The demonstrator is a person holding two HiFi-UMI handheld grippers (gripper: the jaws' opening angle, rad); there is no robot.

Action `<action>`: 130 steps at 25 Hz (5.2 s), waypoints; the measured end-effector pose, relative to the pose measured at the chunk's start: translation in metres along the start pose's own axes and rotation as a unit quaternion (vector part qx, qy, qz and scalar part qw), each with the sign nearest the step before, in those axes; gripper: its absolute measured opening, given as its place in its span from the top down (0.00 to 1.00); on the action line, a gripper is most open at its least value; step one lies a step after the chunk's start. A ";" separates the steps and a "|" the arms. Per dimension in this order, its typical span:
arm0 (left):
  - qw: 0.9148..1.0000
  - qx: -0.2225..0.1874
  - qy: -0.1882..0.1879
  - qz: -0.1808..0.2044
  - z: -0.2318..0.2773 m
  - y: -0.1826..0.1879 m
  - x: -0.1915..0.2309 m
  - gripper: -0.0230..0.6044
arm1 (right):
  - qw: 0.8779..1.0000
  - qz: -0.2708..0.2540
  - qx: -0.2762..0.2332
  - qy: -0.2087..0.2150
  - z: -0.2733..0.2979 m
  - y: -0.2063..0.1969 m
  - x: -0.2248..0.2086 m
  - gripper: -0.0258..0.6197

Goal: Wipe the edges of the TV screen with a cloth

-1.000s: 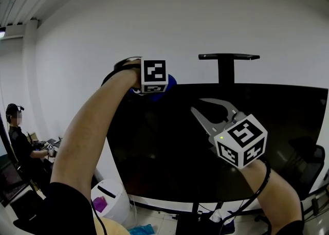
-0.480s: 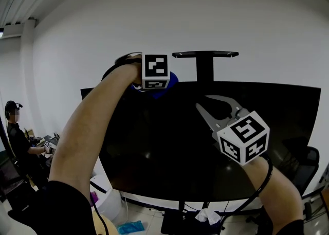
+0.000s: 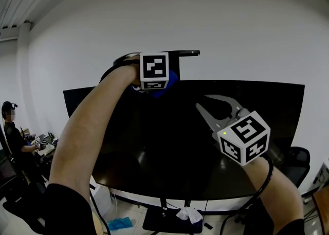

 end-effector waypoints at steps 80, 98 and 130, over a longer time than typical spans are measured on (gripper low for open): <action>0.977 -0.186 -0.037 0.100 -0.007 0.605 -0.054 0.76 | 0.991 0.007 0.048 -0.122 -0.381 -0.143 -0.315 0.83; 0.887 -0.454 -0.021 -0.077 -0.047 0.576 -0.106 0.76 | 0.988 0.056 0.003 -0.146 -0.423 -0.135 -0.310 0.83; 0.734 -0.527 -0.191 -0.384 0.078 0.363 -0.420 0.76 | 0.955 0.247 0.046 -0.161 -0.481 -0.248 -0.113 0.95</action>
Point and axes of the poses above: the fingertips, and each gripper's own axes: z forward along the fingers, x to its left, y out of its top, the point moved 9 cm from there along -z, backward along the fingers, and after that the axes turned 5 degrees about -z, right-handed, at the moved point
